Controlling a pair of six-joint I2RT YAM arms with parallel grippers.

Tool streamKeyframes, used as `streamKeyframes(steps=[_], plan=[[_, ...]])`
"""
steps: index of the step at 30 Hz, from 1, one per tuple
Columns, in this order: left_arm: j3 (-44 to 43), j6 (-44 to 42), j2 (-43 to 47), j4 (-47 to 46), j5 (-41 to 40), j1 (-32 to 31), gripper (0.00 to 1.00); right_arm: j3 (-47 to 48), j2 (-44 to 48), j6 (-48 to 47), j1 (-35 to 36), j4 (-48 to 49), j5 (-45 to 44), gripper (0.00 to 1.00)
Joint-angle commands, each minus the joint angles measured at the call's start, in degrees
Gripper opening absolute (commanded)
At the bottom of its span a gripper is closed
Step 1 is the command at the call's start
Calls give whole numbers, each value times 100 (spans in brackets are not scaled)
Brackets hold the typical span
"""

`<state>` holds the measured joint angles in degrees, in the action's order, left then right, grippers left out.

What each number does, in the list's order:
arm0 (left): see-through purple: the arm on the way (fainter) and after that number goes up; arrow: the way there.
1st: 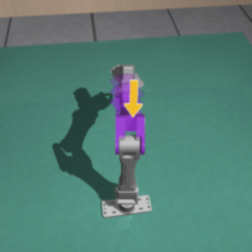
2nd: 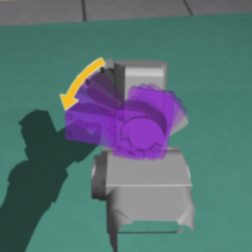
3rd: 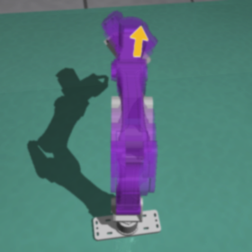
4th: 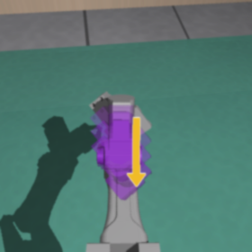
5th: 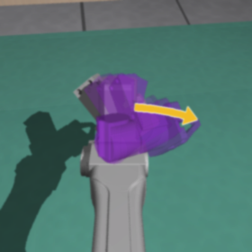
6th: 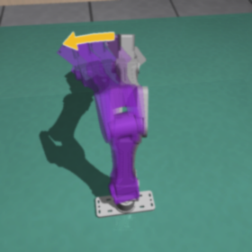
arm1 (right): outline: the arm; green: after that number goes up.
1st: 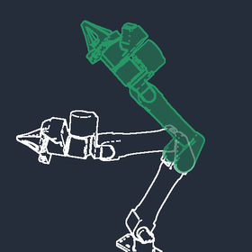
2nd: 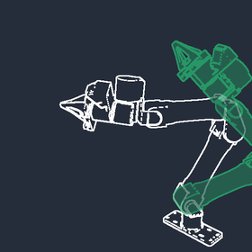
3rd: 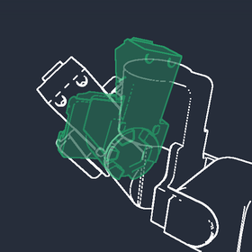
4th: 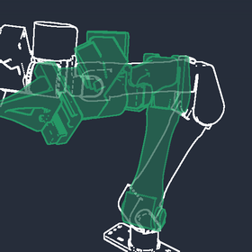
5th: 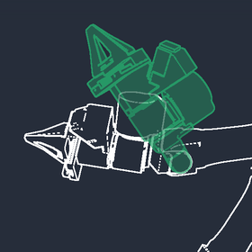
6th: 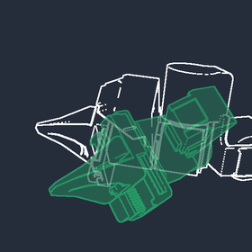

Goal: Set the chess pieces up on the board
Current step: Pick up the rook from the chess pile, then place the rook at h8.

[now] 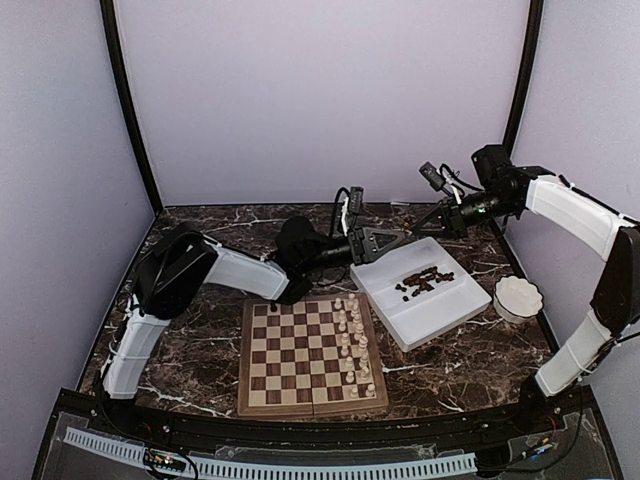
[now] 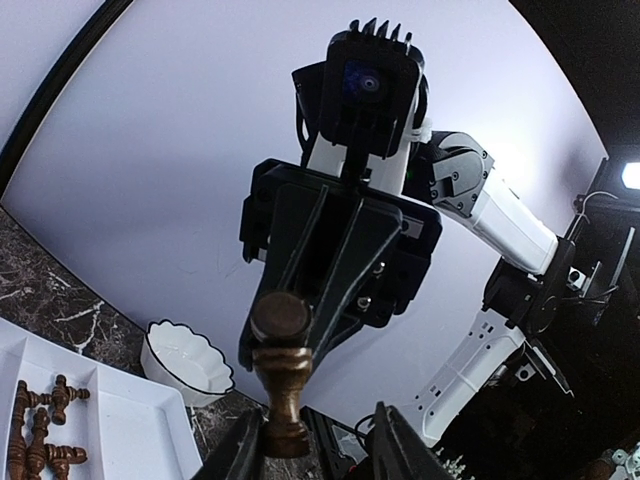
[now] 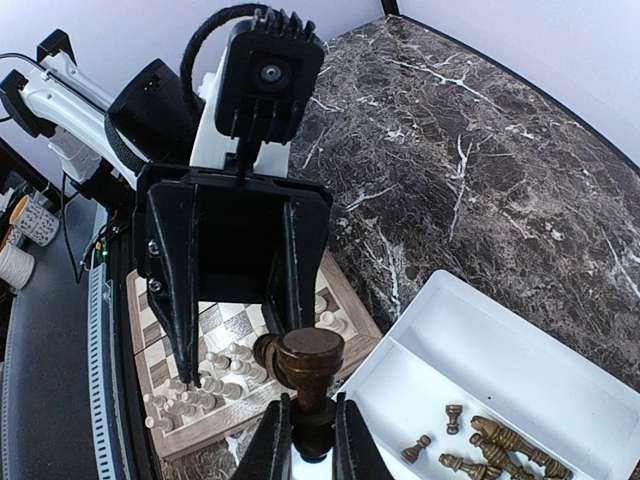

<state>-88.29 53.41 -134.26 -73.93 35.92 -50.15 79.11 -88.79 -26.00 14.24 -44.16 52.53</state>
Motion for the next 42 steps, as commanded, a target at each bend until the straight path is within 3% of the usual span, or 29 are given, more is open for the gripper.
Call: streamKeyframes(steps=[1,15,19,21,26,27,31,37,42], plan=[[-240,46,-45,123,-60,-44,38,18,90,16,-21,99,65,5],[-237,166,36,274,1,-22,9,-43,139,-1,-46,137,-21,5],[80,103,615,945,149,61,2,-257,268,85,-293,351,-264,4],[321,-189,1112,1687,231,85,0,-394,335,156,-497,502,-314,3],[163,-1765,2494,6261,-28,111,0,-887,464,14,-702,904,-939,3],[18,-2256,2634,7523,-383,111,0,-1016,487,8,-703,1014,-1036,3],[-324,-3337,3361,10671,-1523,237,0,-1399,483,7,-703,1369,-1203,4],[-372,-4273,4039,13530,-2318,902,0,-1759,539,-3,-695,1645,-1118,5],[400,-4688,4234,14254,-2908,1115,0,-1902,561,-44,-694,1668,-1199,5]])
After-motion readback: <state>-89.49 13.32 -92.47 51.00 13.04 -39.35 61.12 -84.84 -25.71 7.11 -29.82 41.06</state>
